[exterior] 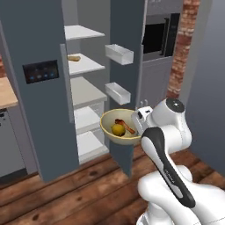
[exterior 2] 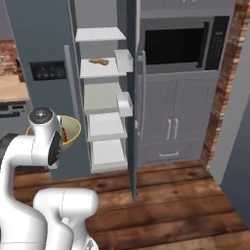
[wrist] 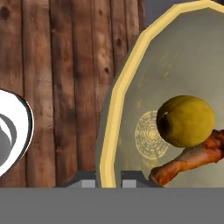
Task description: Pick the chicken drumstick and lemon from their plates and place them in the bowl. Then put the bowl in the fridge.
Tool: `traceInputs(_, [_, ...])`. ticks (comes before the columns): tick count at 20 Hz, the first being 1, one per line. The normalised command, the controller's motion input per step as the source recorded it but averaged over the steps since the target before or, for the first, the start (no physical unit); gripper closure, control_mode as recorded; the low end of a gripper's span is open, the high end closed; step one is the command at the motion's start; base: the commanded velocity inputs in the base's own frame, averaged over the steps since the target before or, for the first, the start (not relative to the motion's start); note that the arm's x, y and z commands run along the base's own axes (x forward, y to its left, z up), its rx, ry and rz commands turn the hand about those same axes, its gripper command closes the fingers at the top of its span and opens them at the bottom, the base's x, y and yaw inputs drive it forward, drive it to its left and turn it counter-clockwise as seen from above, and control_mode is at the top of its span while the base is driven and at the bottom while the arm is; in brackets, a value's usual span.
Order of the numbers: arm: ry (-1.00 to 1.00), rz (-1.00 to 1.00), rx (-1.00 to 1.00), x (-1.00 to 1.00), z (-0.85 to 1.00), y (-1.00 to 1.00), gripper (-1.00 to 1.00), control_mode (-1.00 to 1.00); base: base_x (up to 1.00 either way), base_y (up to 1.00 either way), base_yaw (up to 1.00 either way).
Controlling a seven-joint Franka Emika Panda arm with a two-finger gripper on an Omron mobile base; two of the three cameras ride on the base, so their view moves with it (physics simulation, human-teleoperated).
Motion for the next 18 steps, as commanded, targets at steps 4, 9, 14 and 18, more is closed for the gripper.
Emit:
traceInputs(4, [0.00, 0.00, 0.00, 0.00, 0.00, 0.00, 1.00, 1.00, 0.93, 0.02, 0.00])
traceInputs(9, [0.00, 0.00, 0.00, 0.00, 0.00, 0.00, 1.00, 1.00, 0.86, 0.04, 0.12])
traceInputs(14, [0.00, 0.00, 0.00, 0.00, 0.00, 0.00, 1.00, 1.00, 0.74, -0.02, 0.36])
traceInputs(18, [0.00, 0.00, 0.00, 0.00, 0.00, 0.00, 1.00, 1.00, 0.67, -0.16, 0.08])
